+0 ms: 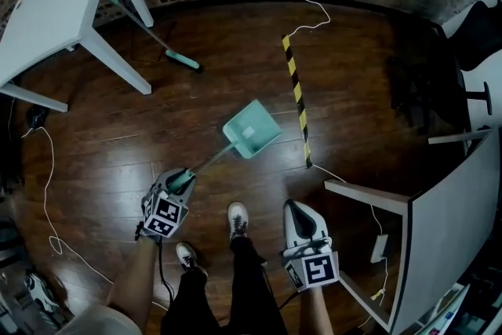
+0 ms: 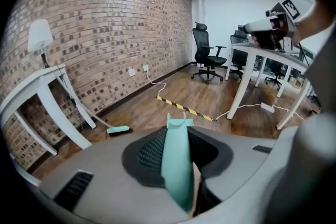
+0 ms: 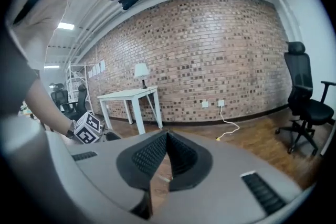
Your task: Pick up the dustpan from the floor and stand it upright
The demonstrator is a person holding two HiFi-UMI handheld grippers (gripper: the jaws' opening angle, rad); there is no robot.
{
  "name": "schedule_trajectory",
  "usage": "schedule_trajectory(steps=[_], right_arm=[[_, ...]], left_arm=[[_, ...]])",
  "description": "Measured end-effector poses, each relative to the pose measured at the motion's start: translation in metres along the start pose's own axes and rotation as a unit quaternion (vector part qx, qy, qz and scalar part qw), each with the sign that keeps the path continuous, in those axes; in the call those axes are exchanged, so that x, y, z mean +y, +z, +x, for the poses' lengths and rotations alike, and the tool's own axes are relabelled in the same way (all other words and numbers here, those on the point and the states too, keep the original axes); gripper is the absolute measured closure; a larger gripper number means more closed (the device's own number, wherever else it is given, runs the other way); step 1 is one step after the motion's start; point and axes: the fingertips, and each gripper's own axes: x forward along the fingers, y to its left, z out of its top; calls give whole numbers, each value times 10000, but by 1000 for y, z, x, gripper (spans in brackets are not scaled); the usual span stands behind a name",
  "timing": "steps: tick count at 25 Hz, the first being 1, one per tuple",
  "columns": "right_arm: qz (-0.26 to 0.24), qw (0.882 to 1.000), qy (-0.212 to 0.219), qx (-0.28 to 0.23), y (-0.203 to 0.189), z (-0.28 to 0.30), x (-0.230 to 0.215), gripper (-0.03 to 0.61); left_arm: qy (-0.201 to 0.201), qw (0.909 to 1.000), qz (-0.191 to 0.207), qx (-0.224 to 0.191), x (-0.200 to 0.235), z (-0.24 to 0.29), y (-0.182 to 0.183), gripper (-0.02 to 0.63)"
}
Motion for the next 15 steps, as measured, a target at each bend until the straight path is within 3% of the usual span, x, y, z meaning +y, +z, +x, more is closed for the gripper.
schedule_trajectory(steps=[6,12,15], right_arm=[[56,9983,-314,-492,56,5,-44,589],[469,9970,-429,-445,47,0,-75,588],[474,9944,-511,-796,61,1,-90,588]], left_arm=[[-199,9989,384,-178,1,43,92,486],[-333,9978,457,-336,-10,84,147,486],[-515,9959,466,-580,-13,97,172,485]])
